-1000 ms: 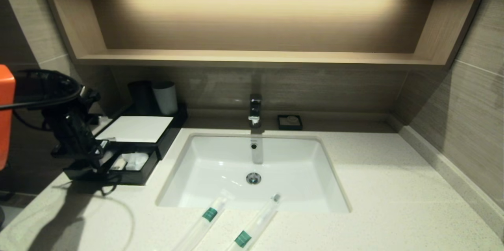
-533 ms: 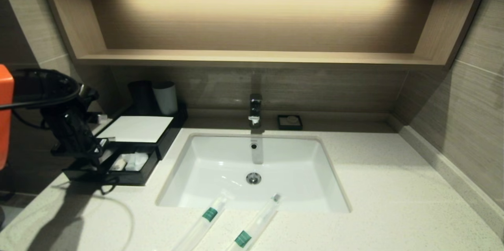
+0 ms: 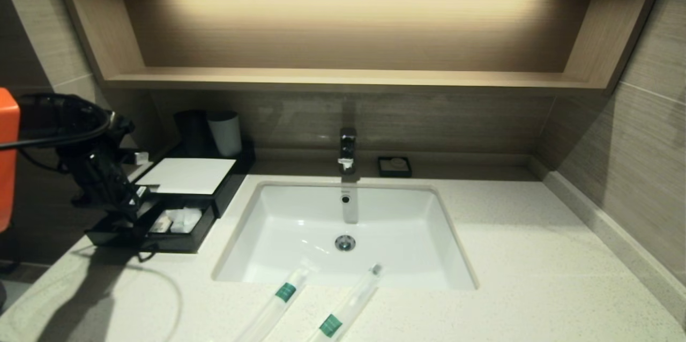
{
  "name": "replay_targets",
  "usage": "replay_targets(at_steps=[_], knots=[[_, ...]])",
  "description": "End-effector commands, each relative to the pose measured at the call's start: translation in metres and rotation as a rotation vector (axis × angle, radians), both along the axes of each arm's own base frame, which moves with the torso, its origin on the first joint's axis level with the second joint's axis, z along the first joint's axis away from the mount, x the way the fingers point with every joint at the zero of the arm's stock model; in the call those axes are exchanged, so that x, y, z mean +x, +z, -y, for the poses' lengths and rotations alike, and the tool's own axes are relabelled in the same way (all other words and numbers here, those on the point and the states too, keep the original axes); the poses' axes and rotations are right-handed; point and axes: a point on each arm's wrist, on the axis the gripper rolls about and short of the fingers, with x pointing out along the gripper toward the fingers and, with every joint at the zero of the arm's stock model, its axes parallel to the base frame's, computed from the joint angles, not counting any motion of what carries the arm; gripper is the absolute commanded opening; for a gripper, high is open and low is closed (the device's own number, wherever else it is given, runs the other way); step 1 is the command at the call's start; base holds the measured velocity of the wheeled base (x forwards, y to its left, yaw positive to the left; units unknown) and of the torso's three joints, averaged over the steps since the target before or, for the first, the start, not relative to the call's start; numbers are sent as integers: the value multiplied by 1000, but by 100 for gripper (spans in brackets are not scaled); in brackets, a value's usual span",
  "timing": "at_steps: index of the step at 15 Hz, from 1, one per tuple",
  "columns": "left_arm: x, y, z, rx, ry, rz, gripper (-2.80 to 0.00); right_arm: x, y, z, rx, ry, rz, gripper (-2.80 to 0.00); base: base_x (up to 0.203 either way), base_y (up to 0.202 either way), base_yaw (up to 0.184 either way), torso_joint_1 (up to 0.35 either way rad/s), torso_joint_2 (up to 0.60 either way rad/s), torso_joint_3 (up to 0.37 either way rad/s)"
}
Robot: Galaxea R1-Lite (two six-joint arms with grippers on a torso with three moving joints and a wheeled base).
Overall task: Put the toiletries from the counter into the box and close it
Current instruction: Place the bathroom toiletry into the drawer
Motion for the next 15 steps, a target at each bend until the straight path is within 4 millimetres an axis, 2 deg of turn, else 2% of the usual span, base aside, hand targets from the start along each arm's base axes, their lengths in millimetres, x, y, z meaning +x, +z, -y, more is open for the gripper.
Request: replay_targets(at_steps=[1,13,14,15], knots=[[-1,-1,-2,1,-10,-11,-280,0,0,0,0,0,0,-280,0,0,0,0,0,0],[-3,-3,-12,-7,-83,-15,-280,0,0,0,0,0,0,-280,0,0,0,0,0,0],[-3,-3,-12,-8,-84,-14,0,0,0,0,0,0,0,-280,0,0,0,0,0,0],[-2,-3,-12,-7,-85,-12,0,0,0,0,0,0,0,-280,0,0,0,0,0,0]])
